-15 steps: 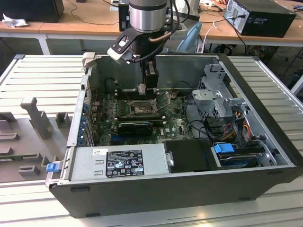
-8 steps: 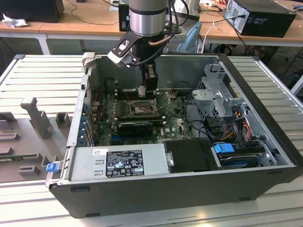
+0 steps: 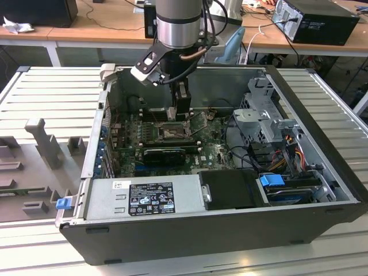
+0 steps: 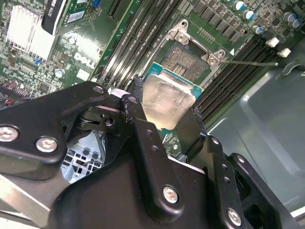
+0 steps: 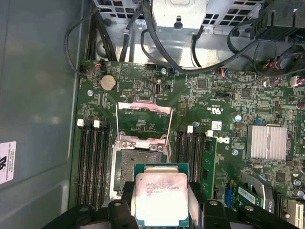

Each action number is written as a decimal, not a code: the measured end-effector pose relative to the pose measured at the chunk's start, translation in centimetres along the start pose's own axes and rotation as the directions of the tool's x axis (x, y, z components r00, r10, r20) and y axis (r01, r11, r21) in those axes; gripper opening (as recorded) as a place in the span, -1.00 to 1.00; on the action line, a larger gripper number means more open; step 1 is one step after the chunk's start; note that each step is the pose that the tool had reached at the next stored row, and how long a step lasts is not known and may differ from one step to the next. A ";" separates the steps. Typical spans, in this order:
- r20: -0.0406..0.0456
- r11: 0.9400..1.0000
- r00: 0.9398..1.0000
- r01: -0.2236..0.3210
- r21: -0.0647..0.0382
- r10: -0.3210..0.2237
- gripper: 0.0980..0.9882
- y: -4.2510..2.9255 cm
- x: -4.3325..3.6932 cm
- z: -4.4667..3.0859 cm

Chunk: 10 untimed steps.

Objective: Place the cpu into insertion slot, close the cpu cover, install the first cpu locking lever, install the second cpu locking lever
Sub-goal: 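Place the cpu into insertion slot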

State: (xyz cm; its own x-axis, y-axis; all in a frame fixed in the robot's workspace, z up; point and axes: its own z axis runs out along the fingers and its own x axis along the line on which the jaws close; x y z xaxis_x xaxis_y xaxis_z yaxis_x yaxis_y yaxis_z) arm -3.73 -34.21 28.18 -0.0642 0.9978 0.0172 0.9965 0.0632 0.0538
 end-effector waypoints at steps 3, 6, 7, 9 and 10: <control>0.000 1.000 1.000 -0.009 0.005 0.009 -0.03 -0.06 0.00 0.38; 0.003 0.998 0.998 -0.062 0.005 0.062 -0.03 -0.09 0.00 0.84; 0.004 0.997 0.997 -0.075 0.005 0.075 -0.03 -0.09 0.00 0.94; 0.008 0.995 0.995 -0.097 0.004 0.097 -0.03 -0.11 -0.01 1.22; 0.009 0.995 0.995 -0.097 0.007 0.097 -0.03 -0.10 -0.01 1.37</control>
State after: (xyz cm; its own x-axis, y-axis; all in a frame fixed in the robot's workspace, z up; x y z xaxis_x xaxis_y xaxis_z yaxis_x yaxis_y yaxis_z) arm -3.76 -34.20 26.81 0.0335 0.9993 0.0138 0.9984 -0.0341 0.0449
